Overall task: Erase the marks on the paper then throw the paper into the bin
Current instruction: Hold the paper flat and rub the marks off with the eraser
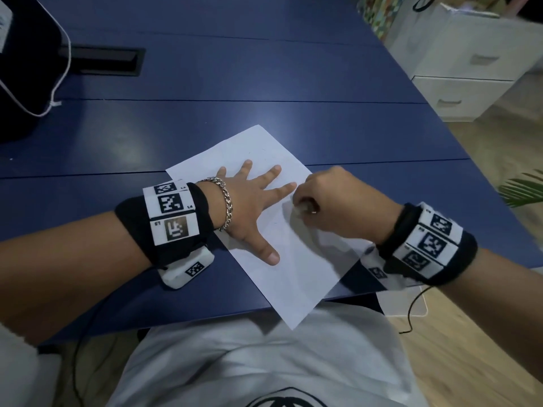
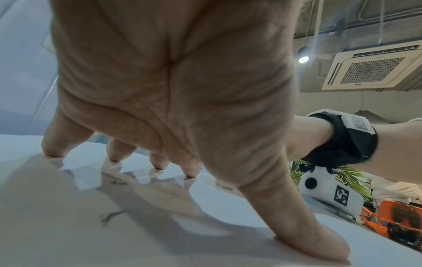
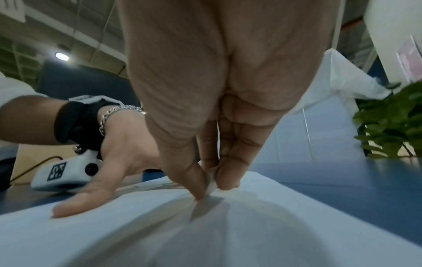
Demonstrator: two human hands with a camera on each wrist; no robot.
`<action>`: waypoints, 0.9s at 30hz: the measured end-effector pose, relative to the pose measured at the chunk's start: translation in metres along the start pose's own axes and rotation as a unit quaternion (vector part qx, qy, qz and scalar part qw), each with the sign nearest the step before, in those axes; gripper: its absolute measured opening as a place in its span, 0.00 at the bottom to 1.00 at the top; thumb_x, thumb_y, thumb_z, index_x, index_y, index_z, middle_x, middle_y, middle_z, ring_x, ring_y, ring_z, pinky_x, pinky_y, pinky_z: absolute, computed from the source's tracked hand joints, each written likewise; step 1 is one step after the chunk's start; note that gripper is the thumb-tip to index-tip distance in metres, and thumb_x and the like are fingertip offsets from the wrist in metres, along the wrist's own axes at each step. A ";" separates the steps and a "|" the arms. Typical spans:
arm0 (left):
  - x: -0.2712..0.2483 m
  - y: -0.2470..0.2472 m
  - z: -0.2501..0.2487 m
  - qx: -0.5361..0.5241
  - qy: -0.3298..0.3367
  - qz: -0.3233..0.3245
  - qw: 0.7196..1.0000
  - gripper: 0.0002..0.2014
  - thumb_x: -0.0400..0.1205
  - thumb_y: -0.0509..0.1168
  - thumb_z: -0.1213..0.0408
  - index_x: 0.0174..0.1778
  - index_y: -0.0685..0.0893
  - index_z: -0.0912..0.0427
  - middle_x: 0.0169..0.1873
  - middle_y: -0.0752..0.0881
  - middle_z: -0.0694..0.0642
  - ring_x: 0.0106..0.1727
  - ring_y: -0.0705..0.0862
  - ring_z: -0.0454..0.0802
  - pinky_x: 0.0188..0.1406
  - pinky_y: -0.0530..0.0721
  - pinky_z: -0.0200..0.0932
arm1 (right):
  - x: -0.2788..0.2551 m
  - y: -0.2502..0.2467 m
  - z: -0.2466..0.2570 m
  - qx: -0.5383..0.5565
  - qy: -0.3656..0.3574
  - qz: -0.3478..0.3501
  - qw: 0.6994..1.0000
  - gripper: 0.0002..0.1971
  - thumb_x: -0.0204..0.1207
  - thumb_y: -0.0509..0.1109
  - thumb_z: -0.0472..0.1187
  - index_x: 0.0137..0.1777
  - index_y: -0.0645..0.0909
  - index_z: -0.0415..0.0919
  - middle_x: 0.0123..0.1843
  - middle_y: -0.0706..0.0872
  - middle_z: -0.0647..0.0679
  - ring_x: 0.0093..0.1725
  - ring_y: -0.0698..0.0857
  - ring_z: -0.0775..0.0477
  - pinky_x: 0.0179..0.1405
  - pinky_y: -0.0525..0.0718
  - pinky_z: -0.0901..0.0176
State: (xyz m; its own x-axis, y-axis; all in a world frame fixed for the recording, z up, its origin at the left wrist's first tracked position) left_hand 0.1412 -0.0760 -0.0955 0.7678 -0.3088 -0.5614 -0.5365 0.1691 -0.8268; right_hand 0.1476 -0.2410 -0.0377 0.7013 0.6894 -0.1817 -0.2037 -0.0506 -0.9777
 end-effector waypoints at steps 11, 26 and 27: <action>0.000 0.000 0.000 -0.007 -0.001 0.004 1.000 0.73 0.54 0.68 0.11 0.85 0.26 0.25 0.88 0.24 0.41 0.90 0.30 0.71 0.84 0.45 0.85 | 0.006 0.003 0.013 0.024 -0.019 -0.019 0.999 0.10 0.75 0.66 0.36 0.36 0.75 0.50 0.34 0.82 0.51 0.33 0.77 0.44 0.36 0.82 0.46; -0.025 -0.003 0.038 0.035 0.041 -0.073 0.996 0.84 0.48 0.65 0.07 0.84 0.16 0.41 0.88 0.21 0.51 0.89 0.24 0.62 0.85 0.29 0.74 | -0.071 -0.005 -0.062 0.210 0.136 -0.085 0.964 0.02 0.80 0.80 0.47 0.45 0.93 0.55 0.41 0.94 0.65 0.42 0.91 0.66 0.49 0.88 0.65; -0.030 -0.002 0.044 0.026 0.019 -0.071 0.997 0.83 0.48 0.61 0.06 0.85 0.18 0.43 0.89 0.23 0.52 0.90 0.25 0.62 0.86 0.29 0.74 | -0.078 -0.003 -0.063 0.224 0.146 -0.086 0.960 0.02 0.80 0.80 0.48 0.45 0.93 0.56 0.41 0.94 0.65 0.42 0.91 0.65 0.49 0.87 0.66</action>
State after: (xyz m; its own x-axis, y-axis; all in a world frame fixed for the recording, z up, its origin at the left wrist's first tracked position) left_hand 0.1347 -0.0262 -0.0782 0.8200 -0.3688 -0.4377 -0.4039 0.1688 -0.8991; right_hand 0.1362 -0.3399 -0.0267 0.8990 0.4247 -0.1066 -0.2947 0.4067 -0.8647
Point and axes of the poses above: each hand's wrist, its own x-axis towards the middle knuckle, its own y-axis out of the palm, z = x × y, the point moved 4 cm from there along x, towards the middle knuckle
